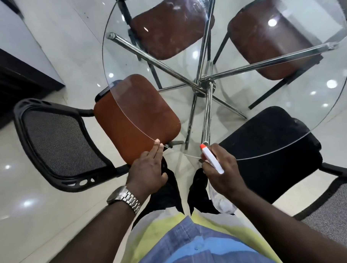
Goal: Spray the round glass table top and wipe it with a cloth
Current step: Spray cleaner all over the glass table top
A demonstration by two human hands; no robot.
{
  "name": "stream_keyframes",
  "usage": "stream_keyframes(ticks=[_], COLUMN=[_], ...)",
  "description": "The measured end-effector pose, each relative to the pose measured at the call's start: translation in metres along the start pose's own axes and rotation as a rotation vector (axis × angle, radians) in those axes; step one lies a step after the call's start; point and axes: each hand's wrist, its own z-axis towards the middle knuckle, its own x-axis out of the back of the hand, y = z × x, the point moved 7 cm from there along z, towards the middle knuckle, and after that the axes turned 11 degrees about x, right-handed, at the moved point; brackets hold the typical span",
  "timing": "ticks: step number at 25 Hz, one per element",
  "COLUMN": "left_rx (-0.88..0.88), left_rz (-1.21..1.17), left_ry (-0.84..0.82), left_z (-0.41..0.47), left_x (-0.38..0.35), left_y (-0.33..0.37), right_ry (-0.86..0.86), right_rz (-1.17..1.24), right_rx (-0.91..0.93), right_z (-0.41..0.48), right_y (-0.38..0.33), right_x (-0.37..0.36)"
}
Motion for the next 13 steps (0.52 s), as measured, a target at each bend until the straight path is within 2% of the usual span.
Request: stream_keyframes(ticks=[13], left_rx=[-0.032], left_rz=[0.043], left_ry=[0.015], left_z=[0.004], left_x=[0.007], left_y=[0.003], right_ry=[-0.035], right_rz=[0.0], right_rx=[0.071], right_z=[0.021], right_y=[-0.012], right_x=[-0.011])
